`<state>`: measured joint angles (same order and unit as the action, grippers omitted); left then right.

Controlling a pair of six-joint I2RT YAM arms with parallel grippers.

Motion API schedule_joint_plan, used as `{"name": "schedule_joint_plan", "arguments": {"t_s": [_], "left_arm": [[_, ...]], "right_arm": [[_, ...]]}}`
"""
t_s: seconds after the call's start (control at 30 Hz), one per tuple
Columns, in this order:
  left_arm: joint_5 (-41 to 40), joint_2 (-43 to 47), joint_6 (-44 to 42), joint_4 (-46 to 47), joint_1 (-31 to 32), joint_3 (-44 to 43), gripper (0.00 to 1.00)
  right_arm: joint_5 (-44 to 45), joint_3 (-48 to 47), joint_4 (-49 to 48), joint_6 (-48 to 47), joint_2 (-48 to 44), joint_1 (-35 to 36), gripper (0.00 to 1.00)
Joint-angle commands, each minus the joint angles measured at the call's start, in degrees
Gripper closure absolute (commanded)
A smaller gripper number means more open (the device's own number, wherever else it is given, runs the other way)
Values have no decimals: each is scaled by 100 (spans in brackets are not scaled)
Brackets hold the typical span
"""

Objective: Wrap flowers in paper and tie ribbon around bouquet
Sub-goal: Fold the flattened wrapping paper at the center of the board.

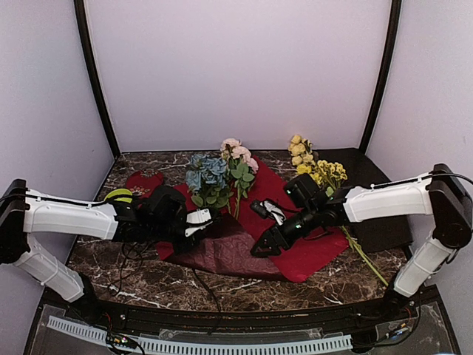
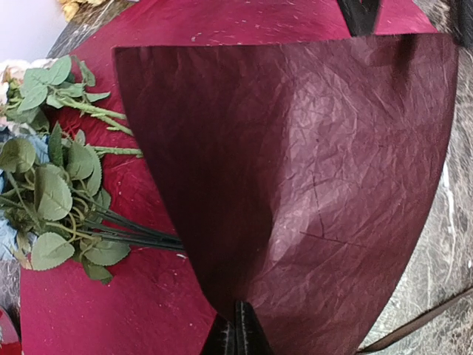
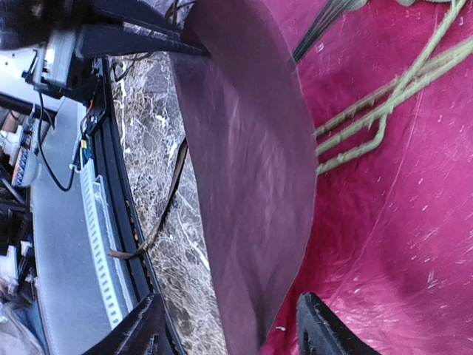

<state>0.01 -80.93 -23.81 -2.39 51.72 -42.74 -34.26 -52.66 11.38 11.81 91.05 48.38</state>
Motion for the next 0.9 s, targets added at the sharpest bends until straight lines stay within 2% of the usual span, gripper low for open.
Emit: {"name": "schedule_joint_plan", "arguments": {"t_s": [0.0,0.13,0.23,0.27,0.4,0.5,0.6,0.63,0.67,0.7,0.73,0.77,0.87], "left_arm": [[23,-21,285,115,-91,-158,100],[-53,-103,296,196,-122,-137,100],[-48,-133,343,195,-196,-162,100],[-72,-145,361,195,-224,-162,100],[-272,-227,489,179,-306,-192,100],[-199,-252,536,148,-334,-227,100],[-71,-206,741,-28,-338,-265,100],[-3,-134,803,-149,-338,-286,91],[-16,-49,911,-238,-338,-295,71],[-115,39,1065,-297,-338,-258,57],[-302,148,1233,-341,-351,-210,47],[-523,234,1463,-393,-385,-162,41],[-1280,217,2394,-901,-690,-204,39]], "right_arm": [[-254,274,-670,365,248,67,34],[-28,312,-671,401,525,102,34],[-26,344,-741,453,630,101,40],[-41,359,-777,460,662,103,44],[-313,351,-863,561,777,102,78],[-444,335,-916,632,826,88,100],[-123,219,-645,622,882,-40,100],[-81,188,-585,635,900,-112,100],[-24,168,-536,662,933,-164,100],[14,138,-481,654,978,-203,100],[52,88,-419,636,1014,-221,100],[90,38,-361,605,1065,-231,100],[95,-98,-172,501,1149,-236,100]]}}
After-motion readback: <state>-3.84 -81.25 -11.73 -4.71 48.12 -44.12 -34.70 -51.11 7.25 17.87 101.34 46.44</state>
